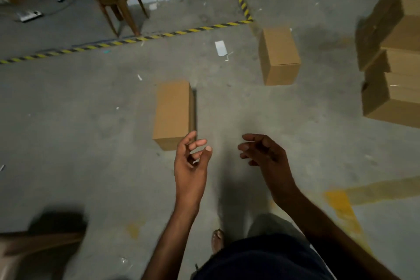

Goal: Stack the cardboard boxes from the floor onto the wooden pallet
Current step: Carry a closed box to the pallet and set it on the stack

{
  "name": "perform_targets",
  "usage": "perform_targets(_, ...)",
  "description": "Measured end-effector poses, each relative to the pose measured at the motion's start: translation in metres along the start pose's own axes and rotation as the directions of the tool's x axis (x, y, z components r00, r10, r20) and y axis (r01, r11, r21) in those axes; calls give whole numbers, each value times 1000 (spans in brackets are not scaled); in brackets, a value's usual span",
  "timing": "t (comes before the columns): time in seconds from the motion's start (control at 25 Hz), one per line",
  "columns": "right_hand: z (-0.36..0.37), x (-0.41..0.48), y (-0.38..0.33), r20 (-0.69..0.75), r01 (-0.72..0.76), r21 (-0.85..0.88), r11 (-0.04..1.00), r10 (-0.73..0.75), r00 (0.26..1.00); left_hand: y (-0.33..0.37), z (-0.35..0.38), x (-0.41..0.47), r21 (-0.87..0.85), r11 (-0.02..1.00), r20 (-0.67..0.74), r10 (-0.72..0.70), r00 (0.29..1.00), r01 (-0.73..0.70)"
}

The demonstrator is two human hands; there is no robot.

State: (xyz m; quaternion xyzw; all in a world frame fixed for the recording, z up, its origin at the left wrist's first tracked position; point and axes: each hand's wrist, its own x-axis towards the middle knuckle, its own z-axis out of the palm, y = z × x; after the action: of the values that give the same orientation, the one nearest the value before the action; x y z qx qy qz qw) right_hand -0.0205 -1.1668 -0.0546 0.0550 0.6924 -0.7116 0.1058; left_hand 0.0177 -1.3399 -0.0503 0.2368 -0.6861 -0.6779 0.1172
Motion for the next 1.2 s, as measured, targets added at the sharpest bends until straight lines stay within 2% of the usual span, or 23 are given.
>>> perform_targets(0.12,50,30,-3,57,-20,-50,999,23,998,-5,-36,46,-24,999,-42,-29,999,28)
perform_targets(0.36,131,132,15,47,-122,-98,988,127,991,-22,-94,167,31,997,-100,-73,992,77)
perform_targets(0.56,203,213,38,30,-278,-136,951,285,958,-50,-143,264,70,971,-138,-216,967,227)
perform_targets(0.68,252,276,70,-51,-363,-154,919,359,932,-97,-171,345,86,939,-156,-317,935,333)
perform_targets(0.76,279,310,110,-125,-411,-179,894,394,911,-145,-188,392,108,902,-165,-399,902,419)
perform_targets(0.92,326,390,225,-232,-513,-186,838,470,852,-262,-212,493,239,842,-67,-482,874,483)
perform_targets(1.04,360,447,319,-266,-578,-202,791,524,809,-352,-221,556,345,803,-37,-506,862,486)
perform_targets(1.2,388,505,426,-322,-608,-353,711,518,792,-460,-223,608,426,766,-37,-518,855,482)
